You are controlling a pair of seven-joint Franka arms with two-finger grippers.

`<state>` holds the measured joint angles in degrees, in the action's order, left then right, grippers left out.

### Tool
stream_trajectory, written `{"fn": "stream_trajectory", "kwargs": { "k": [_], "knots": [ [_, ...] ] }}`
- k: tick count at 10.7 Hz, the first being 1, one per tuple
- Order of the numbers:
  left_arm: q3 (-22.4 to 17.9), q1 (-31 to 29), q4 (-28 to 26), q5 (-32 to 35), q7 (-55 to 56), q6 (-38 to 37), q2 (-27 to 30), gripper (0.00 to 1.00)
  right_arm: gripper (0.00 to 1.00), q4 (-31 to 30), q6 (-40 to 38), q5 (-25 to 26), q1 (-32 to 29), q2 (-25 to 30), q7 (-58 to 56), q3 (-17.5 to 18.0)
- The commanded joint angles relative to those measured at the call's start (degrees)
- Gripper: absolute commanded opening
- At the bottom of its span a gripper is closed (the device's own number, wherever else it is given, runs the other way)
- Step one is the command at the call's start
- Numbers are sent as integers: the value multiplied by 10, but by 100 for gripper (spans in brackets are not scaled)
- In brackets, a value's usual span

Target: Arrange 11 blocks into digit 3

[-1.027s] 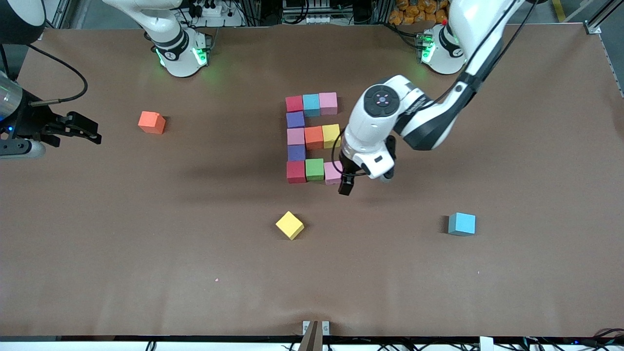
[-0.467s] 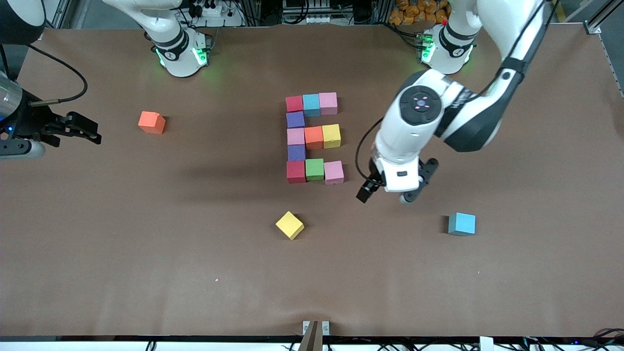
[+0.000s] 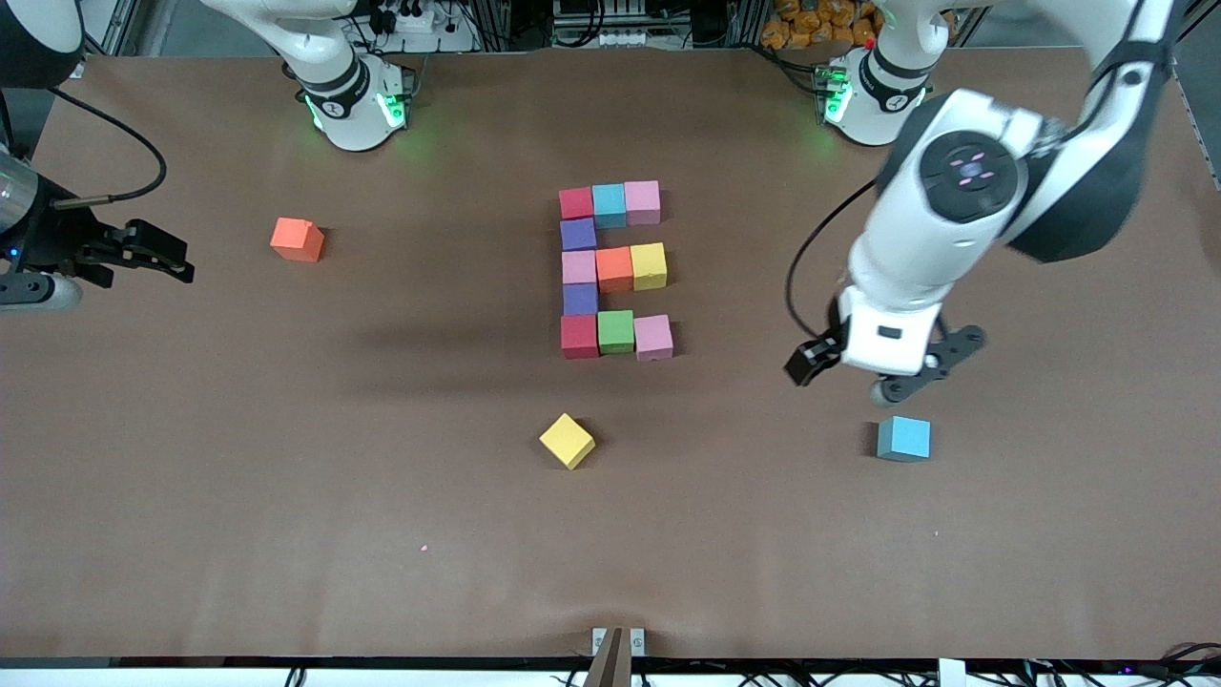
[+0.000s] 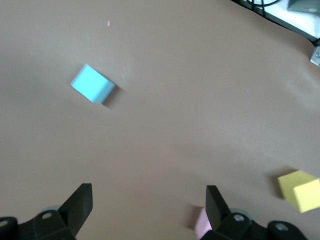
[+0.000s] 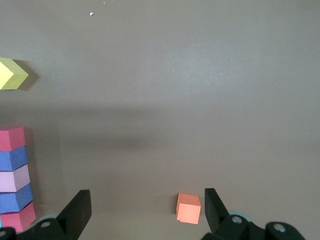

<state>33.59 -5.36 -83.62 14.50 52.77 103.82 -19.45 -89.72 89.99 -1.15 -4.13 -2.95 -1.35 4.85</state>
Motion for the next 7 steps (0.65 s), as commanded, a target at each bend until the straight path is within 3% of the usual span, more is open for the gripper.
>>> {"fn": "stream_trajectory", "kwargs": {
  "k": [1,4,7],
  "knots": [
    [-50,-20,-16,-66,-156,-21,70,100,100,-2,2,-2,-10,3,2,7],
    [-166,27,-17,-128,-306,-64,122,100,100,-1,2,-3,-10,3,2,7],
    [-208,29,-16,-152,-383,-106,155,100,100,-1,2,-3,-11,3,2,7]
  ]
}}
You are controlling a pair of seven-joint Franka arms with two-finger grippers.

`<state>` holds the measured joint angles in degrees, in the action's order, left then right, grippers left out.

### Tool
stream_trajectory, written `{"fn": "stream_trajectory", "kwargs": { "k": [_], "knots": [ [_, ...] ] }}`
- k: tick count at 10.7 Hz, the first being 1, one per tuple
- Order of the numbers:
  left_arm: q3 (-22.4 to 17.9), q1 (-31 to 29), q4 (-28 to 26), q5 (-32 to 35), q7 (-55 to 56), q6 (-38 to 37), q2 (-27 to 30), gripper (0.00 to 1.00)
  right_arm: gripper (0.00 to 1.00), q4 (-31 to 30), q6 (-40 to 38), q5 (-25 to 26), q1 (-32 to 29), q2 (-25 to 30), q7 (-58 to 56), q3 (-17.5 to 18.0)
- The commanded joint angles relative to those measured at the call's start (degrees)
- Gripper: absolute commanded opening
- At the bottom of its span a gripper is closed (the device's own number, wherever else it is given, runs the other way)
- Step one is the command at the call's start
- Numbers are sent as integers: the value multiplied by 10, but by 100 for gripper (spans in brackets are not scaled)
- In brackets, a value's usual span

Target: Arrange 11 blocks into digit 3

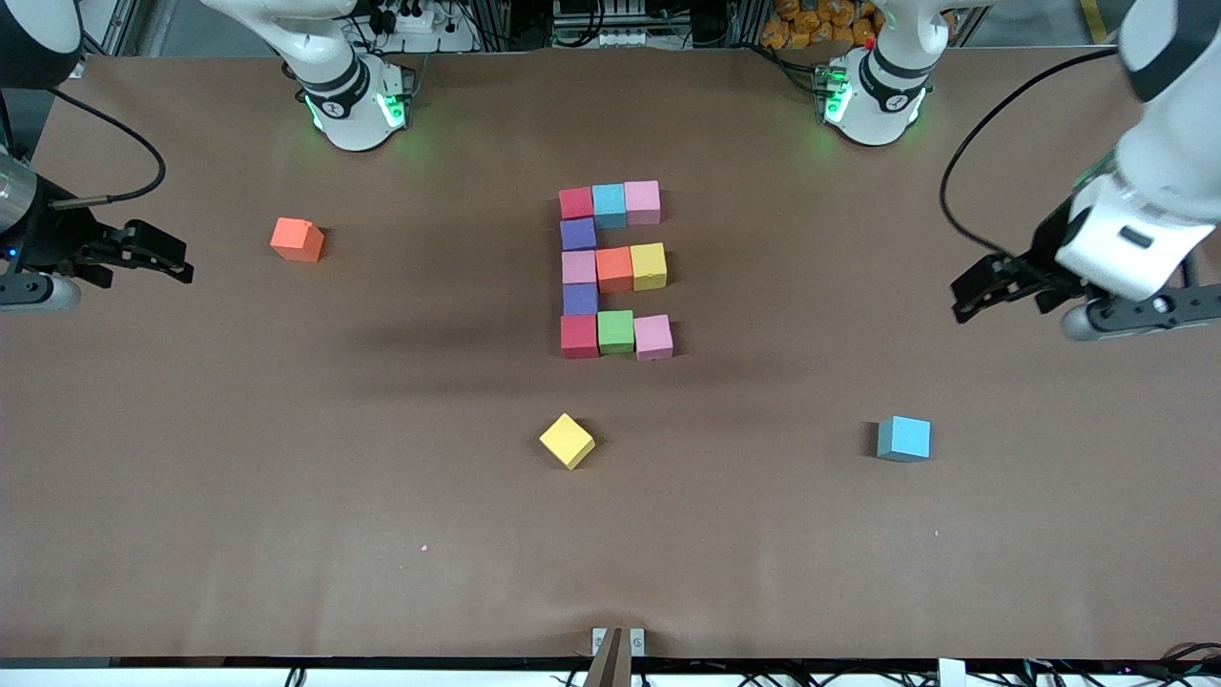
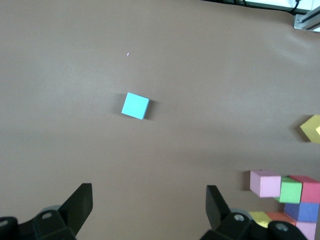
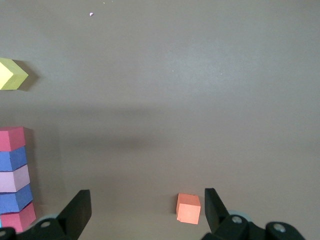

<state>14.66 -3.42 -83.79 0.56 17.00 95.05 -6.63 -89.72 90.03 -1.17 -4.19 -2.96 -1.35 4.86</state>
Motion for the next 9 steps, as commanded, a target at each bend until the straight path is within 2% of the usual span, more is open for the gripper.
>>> {"fn": "stream_trajectory", "kwargs": {
  "k": [1,5,9],
  "knots": [
    [-20,18,-13,0,-25,-28,30,100,100,-2,2,-2,-10,3,2,7],
    [-20,18,-13,16,-44,-44,39,100,100,-2,2,-2,-10,2,2,7],
    [-49,19,-45,6,-87,-45,73,100,100,-2,2,-2,-10,2,2,7]
  ]
}}
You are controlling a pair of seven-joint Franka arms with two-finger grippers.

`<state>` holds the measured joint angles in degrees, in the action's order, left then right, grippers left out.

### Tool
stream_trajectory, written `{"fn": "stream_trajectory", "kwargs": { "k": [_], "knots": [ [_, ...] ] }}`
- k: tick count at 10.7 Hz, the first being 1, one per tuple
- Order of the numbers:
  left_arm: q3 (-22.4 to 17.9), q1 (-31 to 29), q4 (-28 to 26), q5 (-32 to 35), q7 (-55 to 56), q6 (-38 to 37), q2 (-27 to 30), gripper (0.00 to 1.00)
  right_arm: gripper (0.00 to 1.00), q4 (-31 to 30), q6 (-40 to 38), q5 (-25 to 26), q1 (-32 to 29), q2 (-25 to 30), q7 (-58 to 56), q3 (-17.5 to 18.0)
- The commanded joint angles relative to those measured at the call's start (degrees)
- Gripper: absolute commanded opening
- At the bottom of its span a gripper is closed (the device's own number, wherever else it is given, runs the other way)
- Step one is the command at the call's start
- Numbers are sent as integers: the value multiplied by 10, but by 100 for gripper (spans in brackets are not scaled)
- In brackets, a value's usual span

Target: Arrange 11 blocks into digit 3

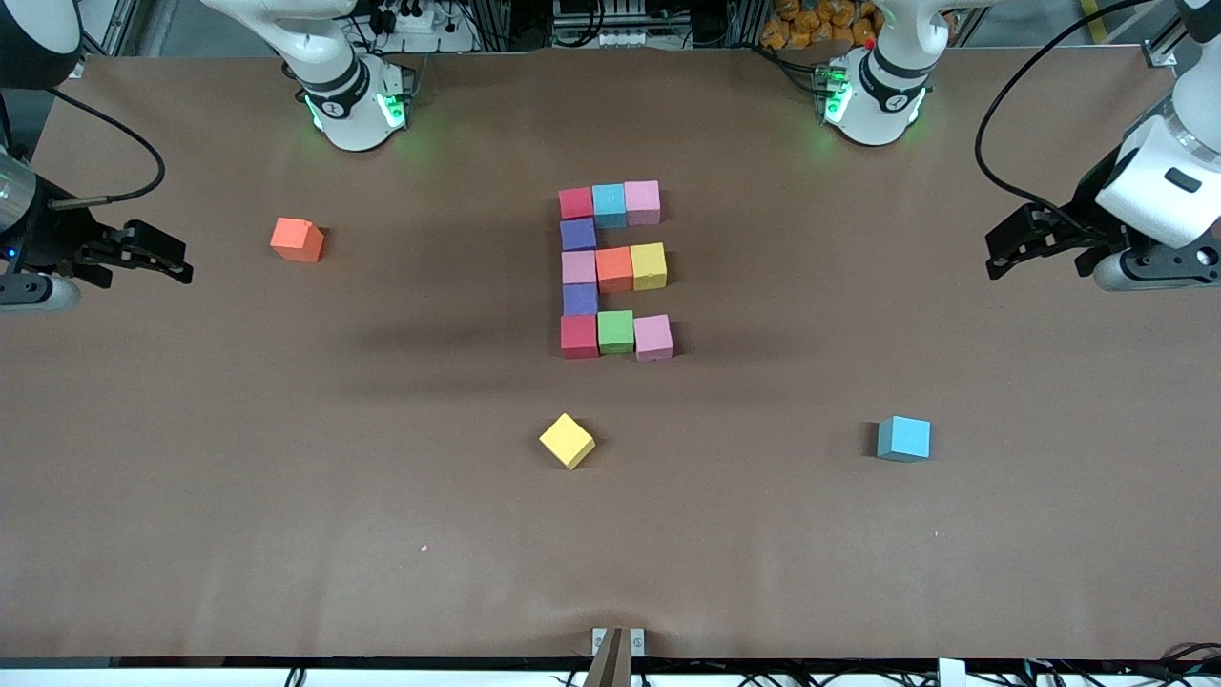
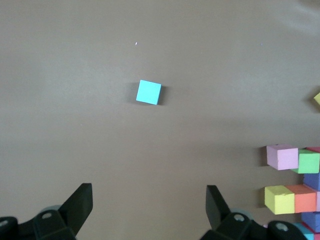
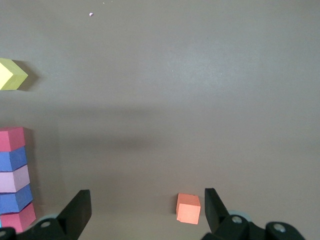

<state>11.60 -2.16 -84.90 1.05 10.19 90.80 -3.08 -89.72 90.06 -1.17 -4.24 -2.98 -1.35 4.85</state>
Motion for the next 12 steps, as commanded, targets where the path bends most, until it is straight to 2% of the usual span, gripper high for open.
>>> {"fn": "stream_trajectory", "kwargs": {
  "k": [1,4,7,9,12],
  "knots": [
    [-20,6,-42,1,-19,-3,46,100,100,-2,2,-2,-9,3,2,7],
    [-22,7,-34,0,-19,-3,48,100,100,-2,2,-2,-9,3,2,7],
    [-41,26,-47,-7,-20,-3,60,100,100,-2,2,-2,-9,3,2,7],
    [-88,71,-60,-8,-20,-2,64,100,100,-2,2,-2,-9,3,2,7],
    [-97,77,-58,-7,-20,0,64,100,100,-2,3,-2,-9,3,2,7]
  ]
}}
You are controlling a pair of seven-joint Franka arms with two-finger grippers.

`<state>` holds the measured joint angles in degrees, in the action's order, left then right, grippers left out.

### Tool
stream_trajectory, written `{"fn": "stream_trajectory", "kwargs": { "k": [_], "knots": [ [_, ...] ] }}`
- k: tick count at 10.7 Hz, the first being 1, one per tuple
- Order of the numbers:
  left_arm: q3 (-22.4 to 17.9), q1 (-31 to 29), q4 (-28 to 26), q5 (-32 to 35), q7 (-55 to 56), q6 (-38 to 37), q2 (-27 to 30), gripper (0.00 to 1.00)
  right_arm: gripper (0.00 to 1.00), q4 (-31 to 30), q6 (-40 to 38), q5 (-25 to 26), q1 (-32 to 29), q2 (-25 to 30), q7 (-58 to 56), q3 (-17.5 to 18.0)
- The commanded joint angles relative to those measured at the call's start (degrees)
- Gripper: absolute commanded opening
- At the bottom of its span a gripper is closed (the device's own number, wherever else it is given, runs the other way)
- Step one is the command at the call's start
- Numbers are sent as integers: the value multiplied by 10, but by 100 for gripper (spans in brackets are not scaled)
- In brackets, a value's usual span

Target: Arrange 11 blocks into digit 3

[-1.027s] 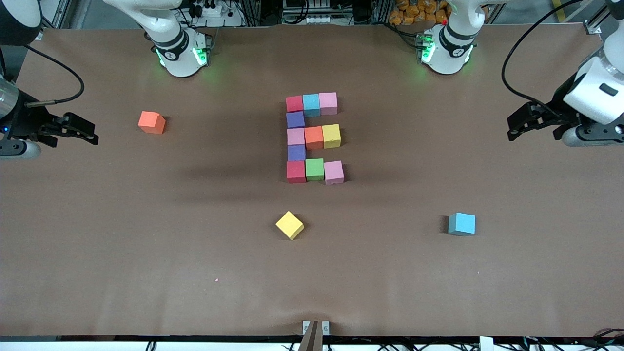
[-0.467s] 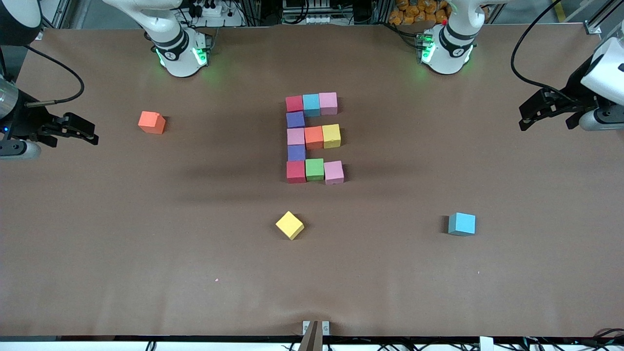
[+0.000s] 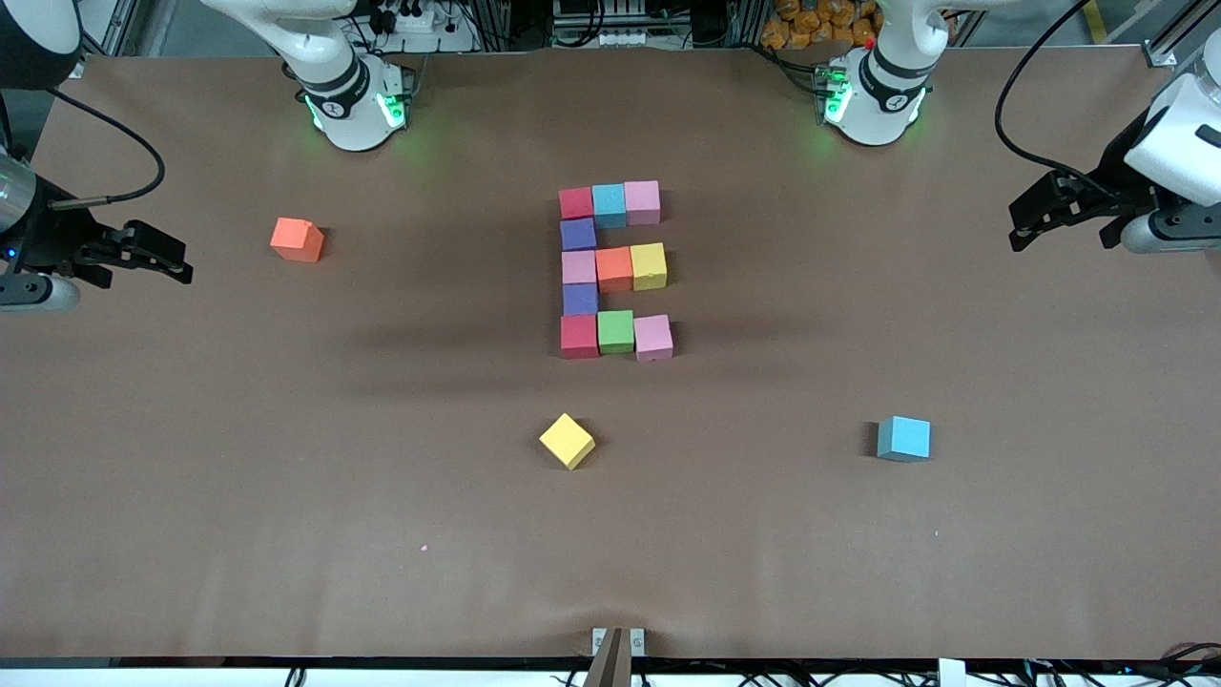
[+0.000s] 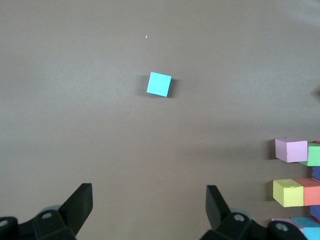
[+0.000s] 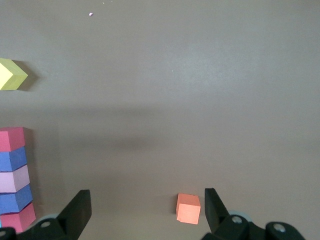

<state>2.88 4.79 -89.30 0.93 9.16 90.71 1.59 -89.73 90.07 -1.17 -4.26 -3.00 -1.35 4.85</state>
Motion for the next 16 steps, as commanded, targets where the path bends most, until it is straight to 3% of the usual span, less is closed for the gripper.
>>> {"fn": "stream_trajectory", "kwargs": {
  "k": [1,6,16],
  "knots": [
    [-9,5,-15,-6,-13,0,18,100,100,-2,3,-2,-9,3,2,7],
    [-9,2,-58,-7,-22,35,17,100,100,-2,5,-2,-7,2,2,7],
    [-6,2,-39,-28,-21,24,18,100,100,-2,8,-2,-7,2,2,7]
  ]
}}
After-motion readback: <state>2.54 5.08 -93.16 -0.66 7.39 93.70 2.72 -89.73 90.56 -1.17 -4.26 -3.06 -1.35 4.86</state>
